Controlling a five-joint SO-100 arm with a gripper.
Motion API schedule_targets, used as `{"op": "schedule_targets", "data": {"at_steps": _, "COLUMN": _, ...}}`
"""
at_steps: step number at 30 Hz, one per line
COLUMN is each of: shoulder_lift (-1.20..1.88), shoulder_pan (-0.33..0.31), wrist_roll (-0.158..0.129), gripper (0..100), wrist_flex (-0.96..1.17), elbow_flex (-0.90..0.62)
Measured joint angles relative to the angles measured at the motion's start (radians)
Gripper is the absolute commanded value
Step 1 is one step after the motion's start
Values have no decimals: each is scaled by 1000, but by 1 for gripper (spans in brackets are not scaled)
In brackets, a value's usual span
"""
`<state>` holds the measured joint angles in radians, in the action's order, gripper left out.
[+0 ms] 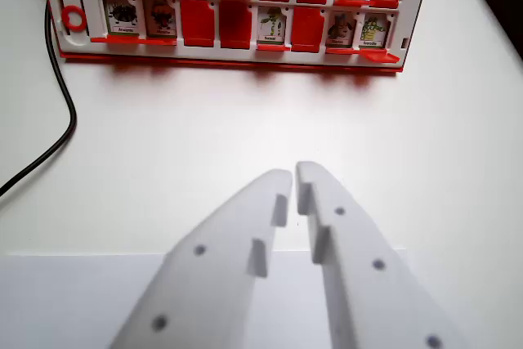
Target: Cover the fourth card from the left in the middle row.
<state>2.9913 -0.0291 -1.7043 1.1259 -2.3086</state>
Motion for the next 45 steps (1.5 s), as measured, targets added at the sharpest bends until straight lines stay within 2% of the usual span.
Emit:
{"op": "schedule_targets", "data": {"at_steps": 2, "shoulder_lift": 0, "shoulder_pan": 3, "wrist_roll": 9, "gripper": 0, "wrist_flex": -12, "elbow_flex": 0}}
{"op": "schedule_targets", "data": {"at_steps": 3, "shoulder_lift": 0, "shoulder_pan": 9, "wrist_roll": 38, "gripper": 0, "wrist_flex": -35, "elbow_flex": 0}}
{"op": "schedule_targets", "data": {"at_steps": 4, "shoulder_lift": 0, "shoulder_pan": 17, "wrist_roll": 80, "gripper": 0, "wrist_flex": -51, "elbow_flex": 0}}
{"op": "schedule_targets", "data": {"at_steps": 6, "shoulder_lift": 0, "shoulder_pan": 15, "wrist_roll": 129, "gripper": 0, "wrist_flex": -67, "elbow_flex": 0}}
{"op": "schedule_targets", "data": {"at_steps": 8, "shoulder_lift": 0, "shoulder_pan": 8, "wrist_roll": 152, "gripper": 0, "wrist_flex": -72, "elbow_flex": 0}}
{"op": "schedule_targets", "data": {"at_steps": 12, "shoulder_lift": 0, "shoulder_pan": 9, "wrist_roll": 167, "gripper": 0, "wrist_flex": -72, "elbow_flex": 0}}
{"op": "schedule_targets", "data": {"at_steps": 18, "shoulder_lift": 0, "shoulder_pan": 9, "wrist_roll": 164, "gripper": 0, "wrist_flex": -72, "elbow_flex": 0}}
{"op": "schedule_targets", "data": {"at_steps": 28, "shoulder_lift": 0, "shoulder_pan": 9, "wrist_roll": 126, "gripper": 0, "wrist_flex": -77, "elbow_flex": 0}}
{"op": "schedule_targets", "data": {"at_steps": 40, "shoulder_lift": -158, "shoulder_pan": 8, "wrist_roll": 126, "gripper": 0, "wrist_flex": -186, "elbow_flex": 0}}
{"op": "schedule_targets", "data": {"at_steps": 45, "shoulder_lift": -235, "shoulder_pan": 8, "wrist_roll": 100, "gripper": 0, "wrist_flex": -250, "elbow_flex": 0}}
